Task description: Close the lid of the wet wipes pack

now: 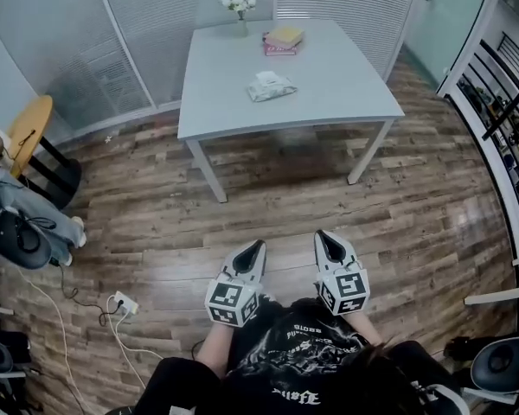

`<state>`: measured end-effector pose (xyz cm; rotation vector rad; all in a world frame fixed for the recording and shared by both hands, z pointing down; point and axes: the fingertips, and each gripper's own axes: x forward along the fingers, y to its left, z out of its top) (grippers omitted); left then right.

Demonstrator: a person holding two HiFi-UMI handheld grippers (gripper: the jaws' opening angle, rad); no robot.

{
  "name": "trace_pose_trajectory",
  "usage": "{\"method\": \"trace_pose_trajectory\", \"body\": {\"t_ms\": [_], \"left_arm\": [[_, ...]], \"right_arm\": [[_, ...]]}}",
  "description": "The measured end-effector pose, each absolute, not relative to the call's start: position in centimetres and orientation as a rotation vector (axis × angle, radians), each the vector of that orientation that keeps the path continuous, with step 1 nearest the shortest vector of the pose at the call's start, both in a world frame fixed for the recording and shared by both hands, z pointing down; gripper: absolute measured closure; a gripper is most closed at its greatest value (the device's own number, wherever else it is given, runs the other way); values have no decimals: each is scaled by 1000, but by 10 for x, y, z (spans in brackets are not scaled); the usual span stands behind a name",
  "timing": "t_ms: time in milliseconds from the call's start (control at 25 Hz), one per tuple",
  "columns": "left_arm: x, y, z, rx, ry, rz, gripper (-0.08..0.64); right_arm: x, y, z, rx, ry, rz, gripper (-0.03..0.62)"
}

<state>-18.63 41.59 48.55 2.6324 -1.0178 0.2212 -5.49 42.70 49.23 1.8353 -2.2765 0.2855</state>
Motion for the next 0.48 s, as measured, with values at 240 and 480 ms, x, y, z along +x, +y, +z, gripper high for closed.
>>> {"method": "trace_pose_trajectory", "body": {"t_ms": [240, 480], "left_arm": [[-188, 397, 500, 2616, -991, 258, 546], [-181, 377, 507, 2573, -999, 299, 546]], "right_arm": [[-61, 418, 512, 1816, -2256, 369, 594], [-53, 393, 522, 1782, -2284, 436, 594]]}}
